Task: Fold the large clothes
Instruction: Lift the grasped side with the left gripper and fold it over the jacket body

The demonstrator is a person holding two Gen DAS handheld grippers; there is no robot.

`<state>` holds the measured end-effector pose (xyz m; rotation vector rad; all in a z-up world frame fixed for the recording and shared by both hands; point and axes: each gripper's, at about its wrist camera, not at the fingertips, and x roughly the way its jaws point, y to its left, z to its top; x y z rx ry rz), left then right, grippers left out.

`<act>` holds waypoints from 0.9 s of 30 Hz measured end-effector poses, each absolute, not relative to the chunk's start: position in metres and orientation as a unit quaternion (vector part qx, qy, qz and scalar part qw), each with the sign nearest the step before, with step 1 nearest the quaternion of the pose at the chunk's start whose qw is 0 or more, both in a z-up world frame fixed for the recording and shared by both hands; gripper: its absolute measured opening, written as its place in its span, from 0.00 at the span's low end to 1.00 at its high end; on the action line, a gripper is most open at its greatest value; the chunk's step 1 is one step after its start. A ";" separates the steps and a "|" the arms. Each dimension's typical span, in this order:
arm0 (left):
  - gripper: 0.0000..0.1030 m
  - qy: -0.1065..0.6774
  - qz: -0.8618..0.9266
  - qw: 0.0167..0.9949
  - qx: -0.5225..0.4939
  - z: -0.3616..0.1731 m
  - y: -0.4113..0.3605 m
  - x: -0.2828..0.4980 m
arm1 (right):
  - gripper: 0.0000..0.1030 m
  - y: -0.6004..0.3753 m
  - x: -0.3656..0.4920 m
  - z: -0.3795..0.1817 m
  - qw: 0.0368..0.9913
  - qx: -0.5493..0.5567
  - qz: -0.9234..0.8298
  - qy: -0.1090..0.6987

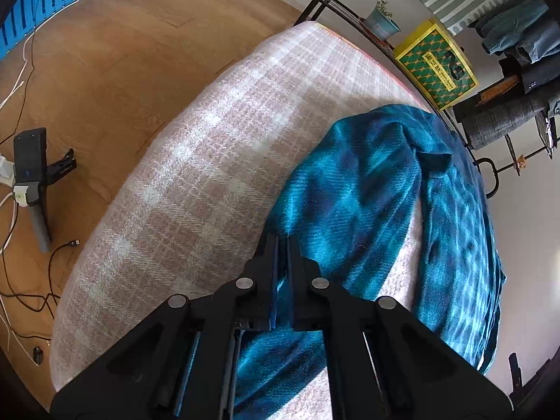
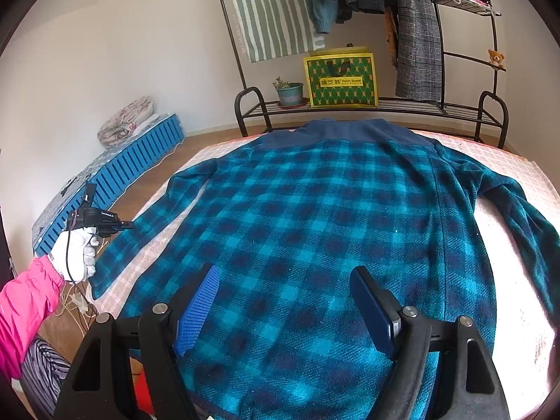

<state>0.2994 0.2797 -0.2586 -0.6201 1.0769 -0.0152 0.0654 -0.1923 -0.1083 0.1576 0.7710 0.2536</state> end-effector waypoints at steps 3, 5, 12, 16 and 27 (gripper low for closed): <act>0.01 0.473 -0.044 0.826 -0.302 -0.228 0.264 0.292 | 0.78 -0.192 0.065 -0.108 0.915 0.077 0.125 0.376; 0.01 0.456 -0.070 0.838 -0.290 -0.203 0.245 0.286 | 0.78 -0.190 0.065 -0.107 0.913 0.077 0.129 0.378; 0.01 0.435 -0.193 0.843 -0.250 -0.149 0.156 0.267 | 0.75 -0.186 0.063 -0.106 0.910 0.081 0.138 0.381; 0.01 0.457 -0.240 0.837 -0.181 -0.145 0.083 0.255 | 0.75 -0.186 0.061 -0.104 0.911 0.083 0.139 0.379; 0.15 0.520 -0.261 0.812 -0.049 -0.173 -0.005 0.228 | 0.75 -0.179 0.060 -0.109 0.907 0.060 0.147 0.390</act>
